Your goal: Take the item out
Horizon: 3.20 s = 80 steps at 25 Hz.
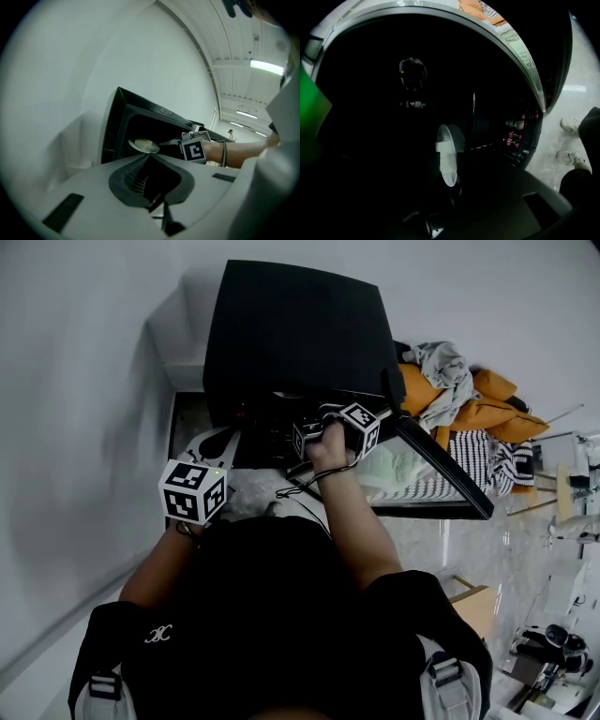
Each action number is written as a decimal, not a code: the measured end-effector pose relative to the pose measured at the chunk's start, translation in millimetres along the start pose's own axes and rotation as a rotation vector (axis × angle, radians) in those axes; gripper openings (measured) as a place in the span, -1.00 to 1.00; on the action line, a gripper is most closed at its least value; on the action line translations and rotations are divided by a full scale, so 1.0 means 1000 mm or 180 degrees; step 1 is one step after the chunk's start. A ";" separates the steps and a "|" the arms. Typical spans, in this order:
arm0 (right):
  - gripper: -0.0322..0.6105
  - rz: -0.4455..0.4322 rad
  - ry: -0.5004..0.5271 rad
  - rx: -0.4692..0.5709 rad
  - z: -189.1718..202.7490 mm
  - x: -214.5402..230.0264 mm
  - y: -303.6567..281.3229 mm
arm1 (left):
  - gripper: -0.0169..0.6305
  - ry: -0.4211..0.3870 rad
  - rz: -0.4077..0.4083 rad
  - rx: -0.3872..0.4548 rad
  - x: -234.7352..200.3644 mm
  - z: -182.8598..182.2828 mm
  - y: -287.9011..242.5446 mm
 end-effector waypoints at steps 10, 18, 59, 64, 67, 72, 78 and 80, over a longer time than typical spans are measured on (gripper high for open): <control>-0.67 0.0193 -0.0084 -0.0053 0.001 0.003 -0.002 | -0.92 0.0021 0.0043 0.0002 -0.001 -0.001 -0.004; -0.82 0.0179 0.0015 -0.0092 0.007 0.006 -0.002 | -0.92 0.0027 0.0070 -0.0017 -0.004 -0.001 -0.002; -0.61 -0.0073 0.0232 -0.0085 0.035 0.020 0.024 | -0.92 0.0255 0.0305 -0.0140 -0.010 0.009 -0.002; -0.82 -0.0117 0.0179 -0.0108 0.039 0.023 0.021 | -0.92 0.0274 0.0285 -0.0138 -0.012 0.010 0.001; -0.83 -0.0149 0.0178 -0.0089 0.038 0.022 0.023 | -0.92 0.0268 0.0294 -0.0138 -0.012 0.009 0.001; -0.83 -0.0246 0.0120 -0.0076 0.038 0.023 0.028 | -0.92 0.0268 0.0347 -0.0139 -0.011 0.009 0.000; -0.83 -0.0302 0.0109 -0.0023 0.036 0.029 0.043 | -0.92 0.0196 0.0408 -0.0170 -0.008 0.009 0.000; -0.83 -0.0319 0.0084 -0.0012 0.038 0.029 0.049 | -0.92 0.0165 0.0429 -0.0190 -0.008 0.010 0.001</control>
Point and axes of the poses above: the fingertips, and each gripper's own axes: y backward along the fingers, x to its right, z out of its underside, the point moved 4 cm from there along y, backward along the fingers, and after that the axes turned 1 degree about x, right-handed, at the moved point
